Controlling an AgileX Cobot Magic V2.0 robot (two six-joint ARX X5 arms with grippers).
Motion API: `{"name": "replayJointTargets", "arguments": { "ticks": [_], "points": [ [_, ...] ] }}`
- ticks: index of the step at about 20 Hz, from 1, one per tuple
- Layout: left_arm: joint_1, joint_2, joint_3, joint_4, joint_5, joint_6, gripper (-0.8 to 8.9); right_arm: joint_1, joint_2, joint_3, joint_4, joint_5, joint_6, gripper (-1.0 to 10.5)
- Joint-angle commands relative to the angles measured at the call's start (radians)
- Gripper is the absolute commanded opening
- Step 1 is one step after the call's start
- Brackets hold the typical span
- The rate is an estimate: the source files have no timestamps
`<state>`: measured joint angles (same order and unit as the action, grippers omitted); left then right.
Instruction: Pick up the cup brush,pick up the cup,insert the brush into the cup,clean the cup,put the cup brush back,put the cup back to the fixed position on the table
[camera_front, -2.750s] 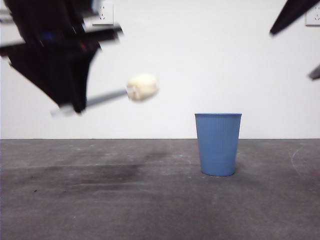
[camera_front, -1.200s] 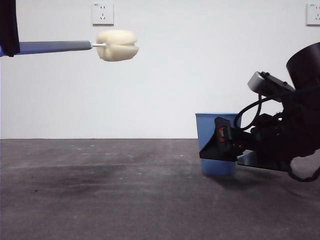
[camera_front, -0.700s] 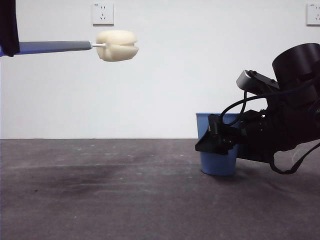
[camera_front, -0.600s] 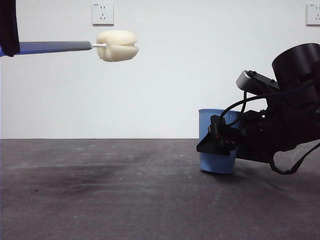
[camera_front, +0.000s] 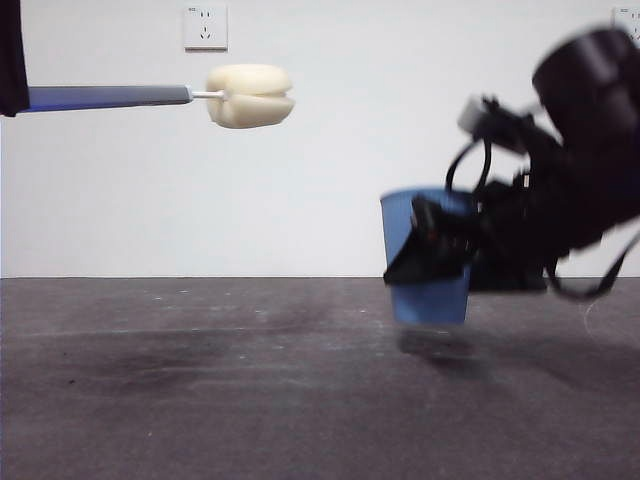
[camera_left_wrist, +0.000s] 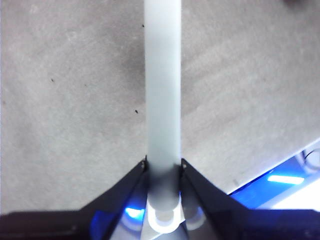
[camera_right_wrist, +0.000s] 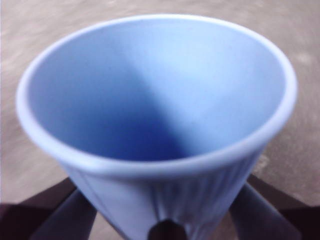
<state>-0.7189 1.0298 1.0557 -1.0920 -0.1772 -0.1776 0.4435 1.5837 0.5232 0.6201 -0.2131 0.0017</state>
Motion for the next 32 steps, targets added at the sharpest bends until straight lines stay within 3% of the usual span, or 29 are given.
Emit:
{"name": "replayJointTargets", "arguments": {
  "ticks": [1,4,6,12,17,23,32],
  "points": [
    [0.001,-0.001,-0.008,-0.003,0.0,0.112,-0.09,0.021,-0.138,0.077,-0.306,0.04,-0.129,-0.1],
    [0.001,-0.001,-0.008,-0.013,0.004,0.208,-0.09,0.054,-0.234,0.22,-0.717,0.073,-0.257,-0.1],
    [0.001,-0.001,-0.008,-0.027,0.006,0.271,-0.09,0.074,-0.243,0.311,-0.898,0.15,-0.318,-0.1],
    [0.0,0.006,-0.008,-0.054,0.017,0.398,-0.09,0.138,-0.243,0.465,-1.209,0.406,-0.593,-0.1],
    [0.0,0.068,-0.008,-0.054,0.028,0.474,-0.09,0.197,-0.243,0.469,-1.279,0.586,-0.785,-0.1],
    [-0.037,0.119,-0.008,-0.012,0.029,0.474,-0.09,0.258,-0.238,0.469,-1.275,0.679,-0.964,-0.1],
    [-0.098,0.148,-0.008,0.003,0.074,0.468,-0.09,0.318,-0.183,0.469,-1.233,0.747,-1.049,-0.1]
  ]
}}
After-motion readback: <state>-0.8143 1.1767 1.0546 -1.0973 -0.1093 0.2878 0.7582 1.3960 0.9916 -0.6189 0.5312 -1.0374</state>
